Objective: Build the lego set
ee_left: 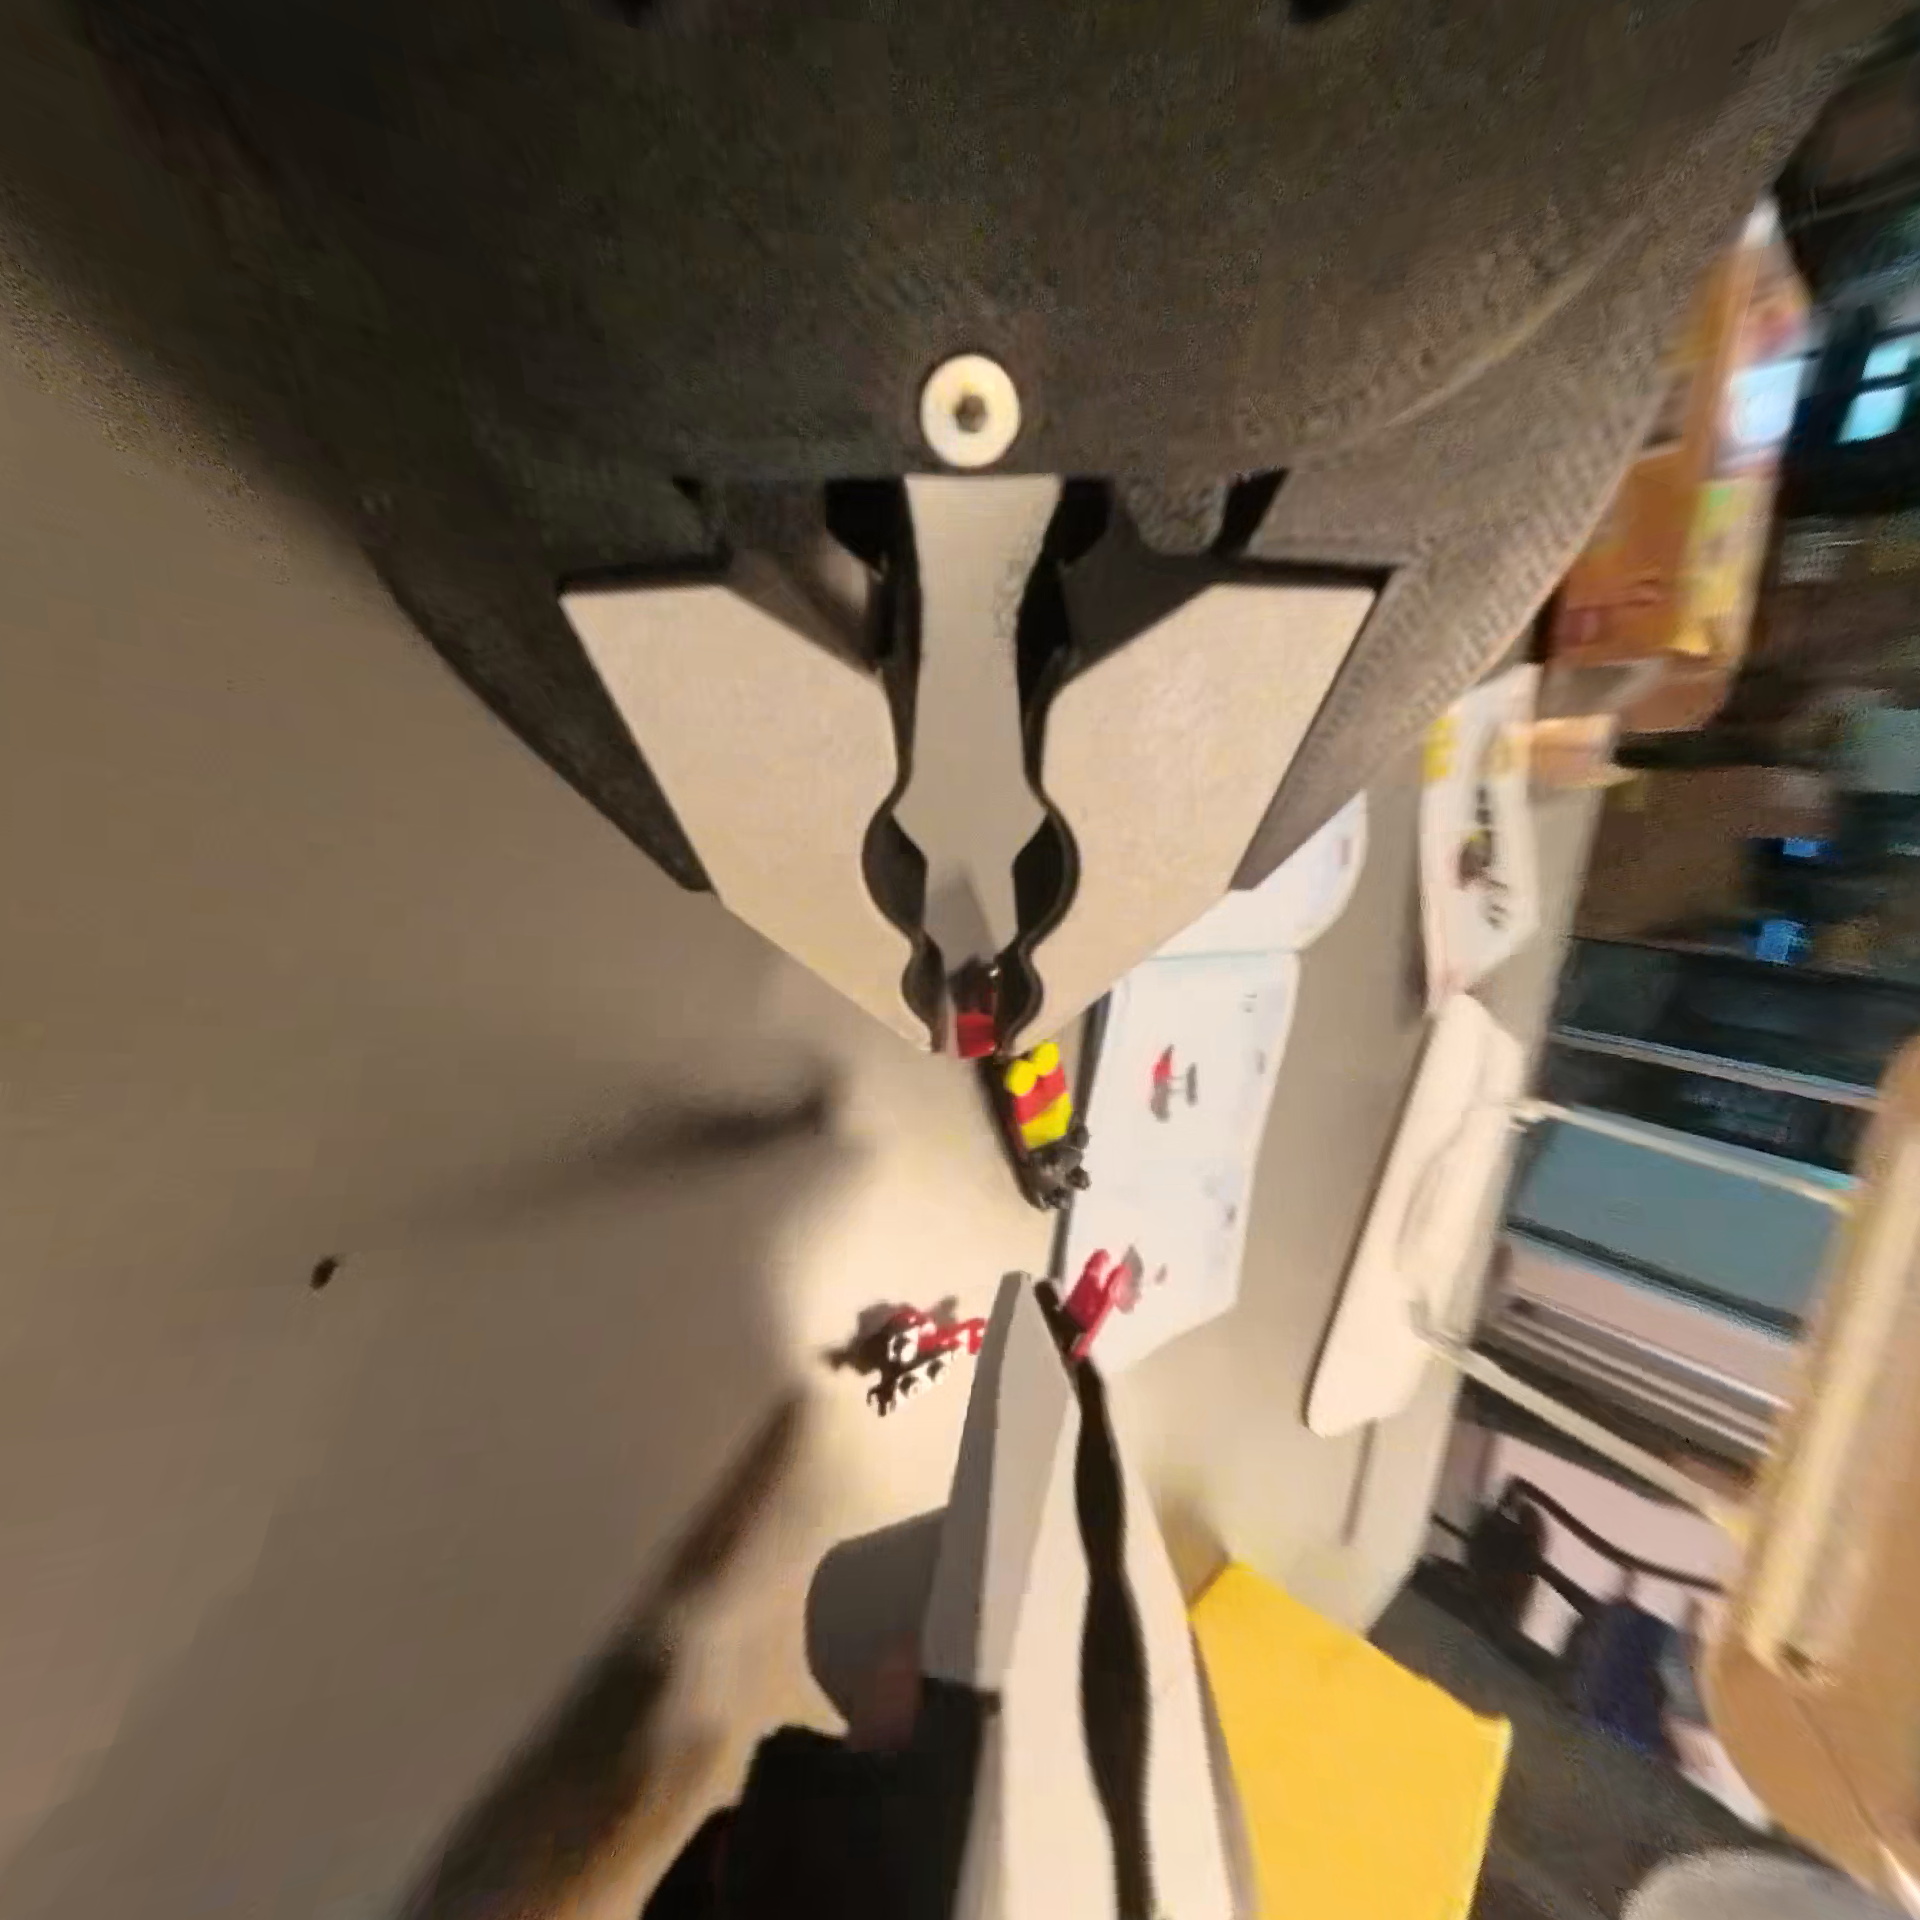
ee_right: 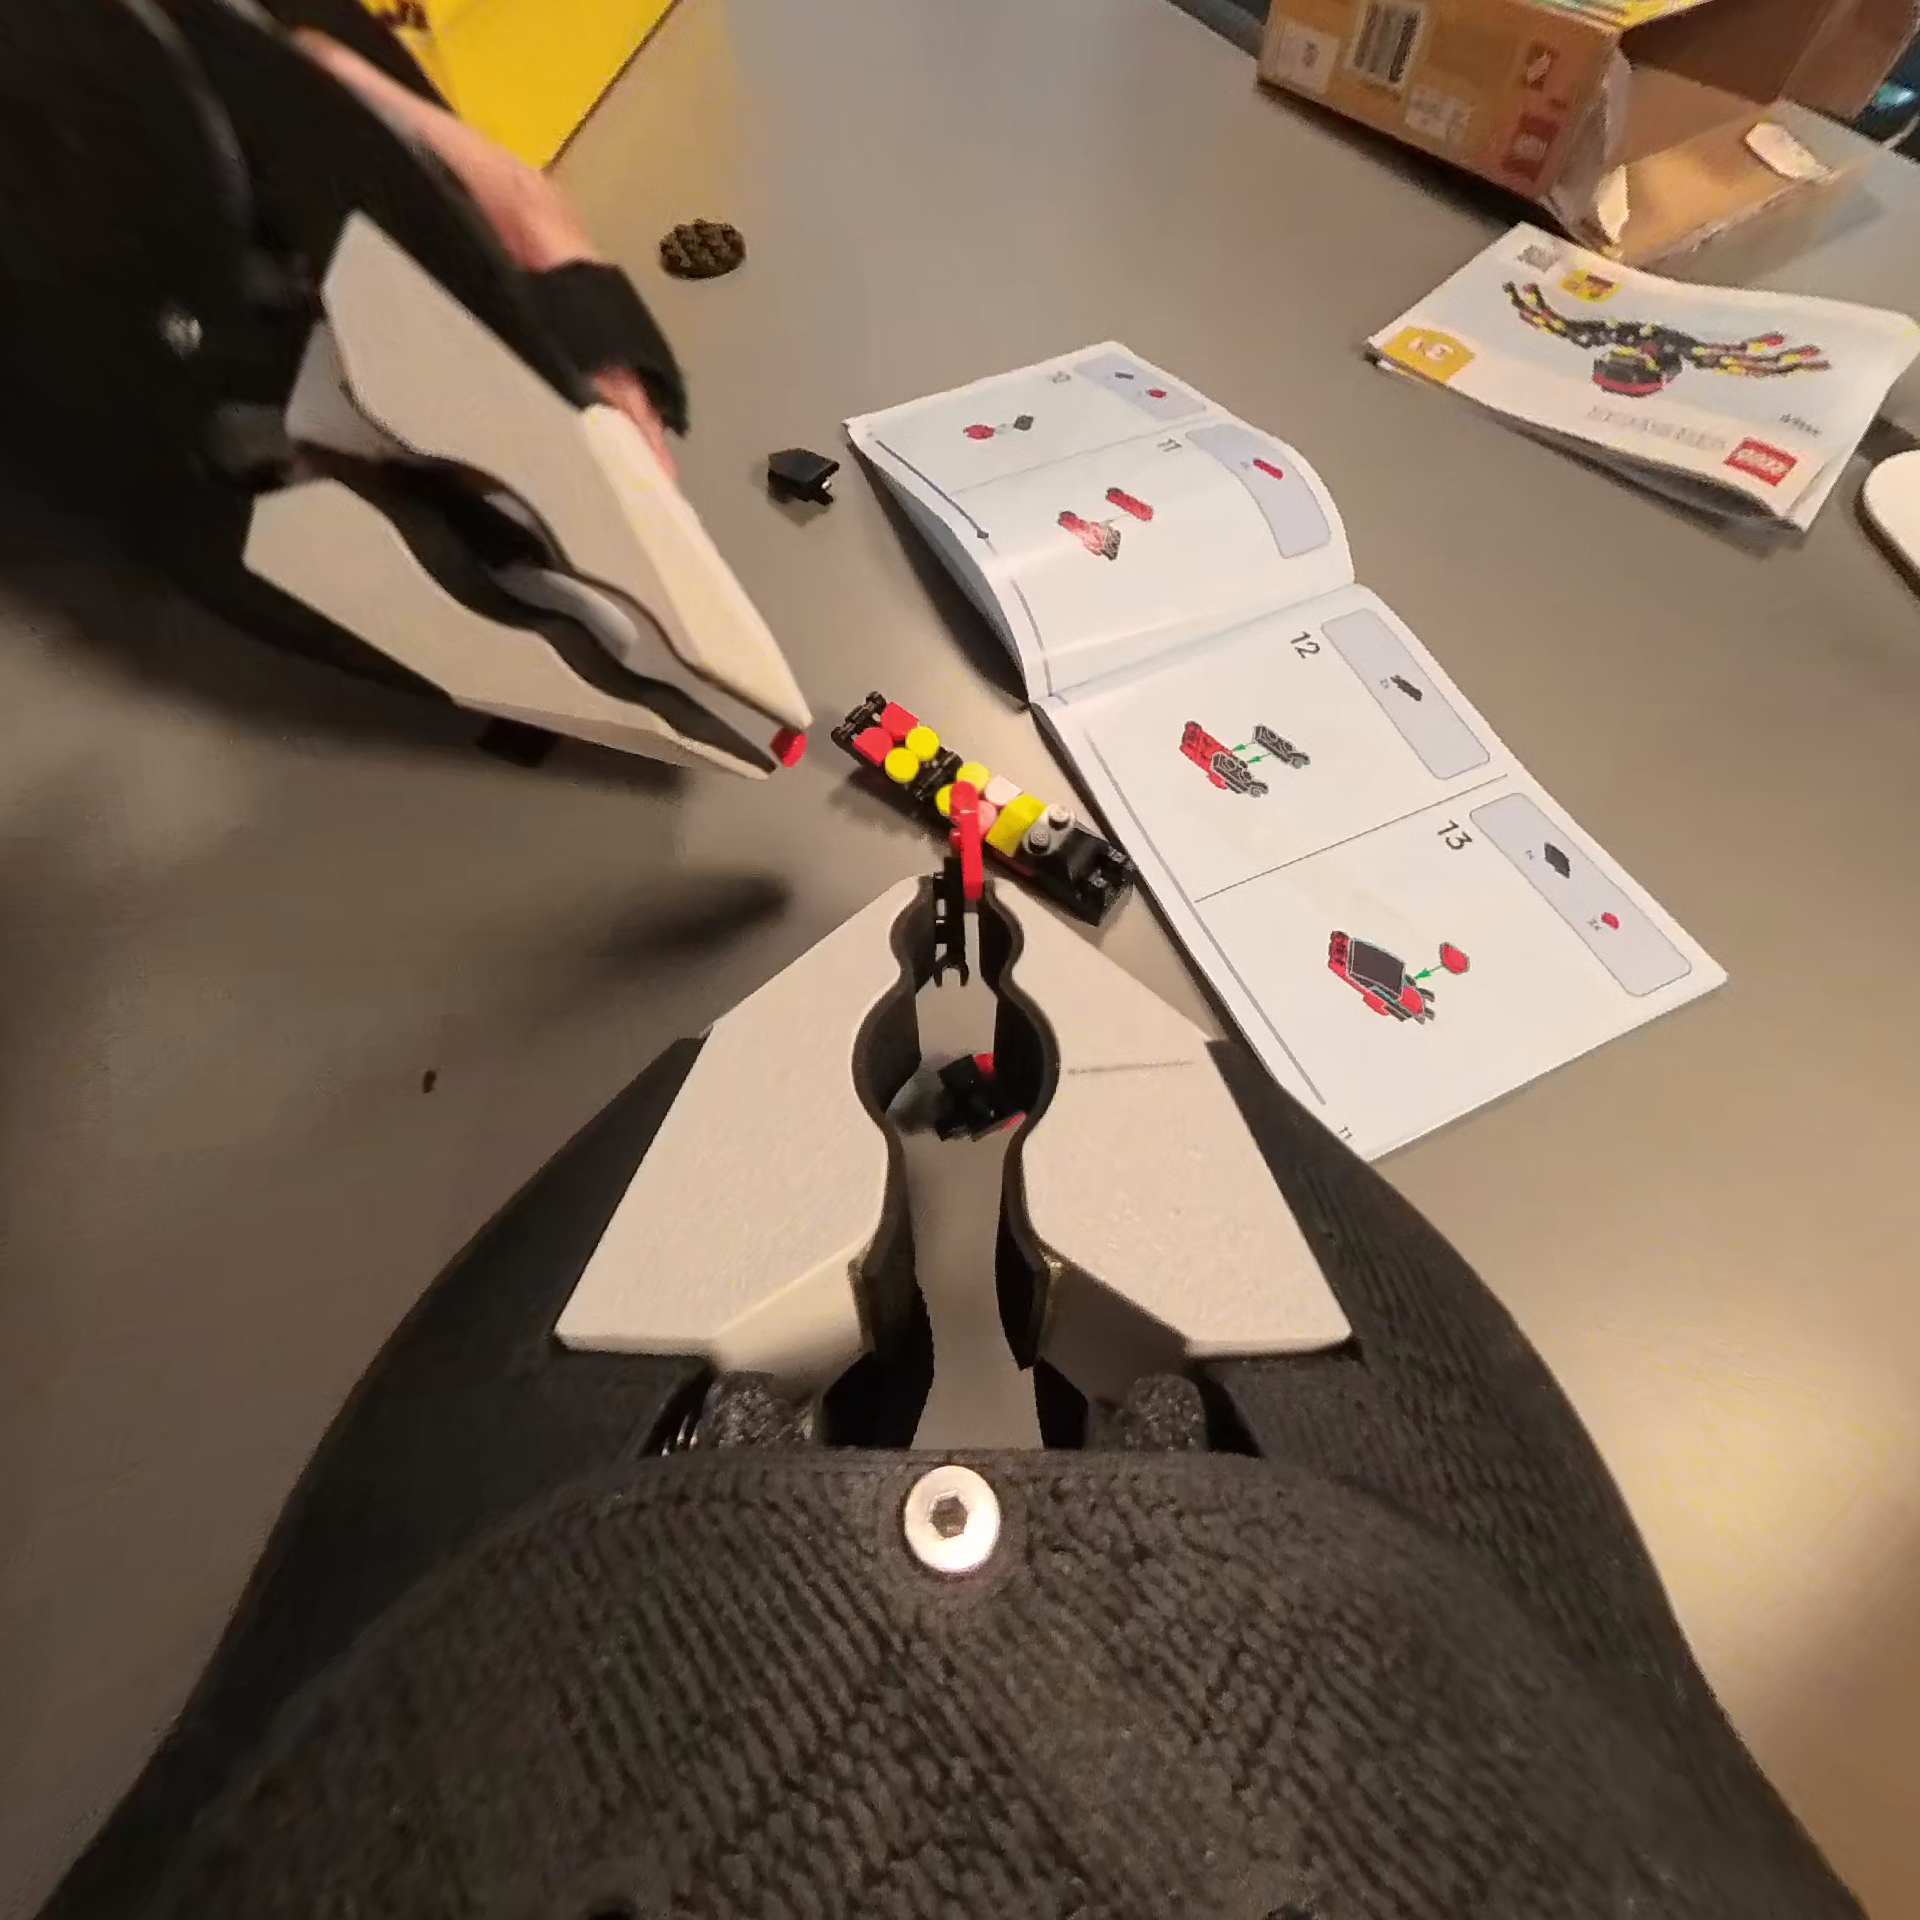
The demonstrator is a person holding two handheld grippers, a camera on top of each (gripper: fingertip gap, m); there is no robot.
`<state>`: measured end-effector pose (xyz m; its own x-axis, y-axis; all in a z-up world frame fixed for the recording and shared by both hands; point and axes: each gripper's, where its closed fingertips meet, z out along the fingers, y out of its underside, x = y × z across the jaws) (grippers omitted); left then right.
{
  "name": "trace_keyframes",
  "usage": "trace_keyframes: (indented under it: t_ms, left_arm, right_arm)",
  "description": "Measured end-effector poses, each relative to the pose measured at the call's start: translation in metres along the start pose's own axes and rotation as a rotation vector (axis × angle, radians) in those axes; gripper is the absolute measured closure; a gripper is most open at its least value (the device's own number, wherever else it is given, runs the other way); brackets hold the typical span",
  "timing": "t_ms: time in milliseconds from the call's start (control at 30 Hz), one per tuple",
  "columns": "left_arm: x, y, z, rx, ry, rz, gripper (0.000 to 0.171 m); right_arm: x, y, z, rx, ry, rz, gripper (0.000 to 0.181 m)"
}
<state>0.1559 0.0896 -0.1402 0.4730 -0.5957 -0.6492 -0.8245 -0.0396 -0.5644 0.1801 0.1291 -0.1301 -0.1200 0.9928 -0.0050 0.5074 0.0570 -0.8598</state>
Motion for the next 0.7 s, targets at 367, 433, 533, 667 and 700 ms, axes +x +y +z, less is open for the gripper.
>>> trace_keyframes:
  t_ms: [367,433,533,667,700]
  left_arm:
    - [0.000,-0.017,-0.001,0.117,0.165,-0.276,0.130]
    - [-0.002,-0.027,-0.005,0.188,0.214,-0.364,0.131]
    - [-0.001,-0.037,-0.008,0.272,0.306,-0.491,0.152]
    - [0.004,-0.041,-0.010,0.296,0.358,-0.506,0.158]
    - [0.006,-0.041,-0.009,0.292,0.362,-0.492,0.158]
  right_arm:
    - [-0.024,-0.006,-0.001,0.053,-0.171,-0.047,0.175]
    - [-0.033,-0.005,-0.002,0.046,-0.219,-0.076,0.175]
    - [-0.047,-0.003,-0.002,0.038,-0.279,-0.120,0.175]
    - [-0.054,-0.002,-0.002,0.032,-0.307,-0.146,0.175]
    - [-0.056,-0.003,-0.002,0.036,-0.318,-0.143,0.175]
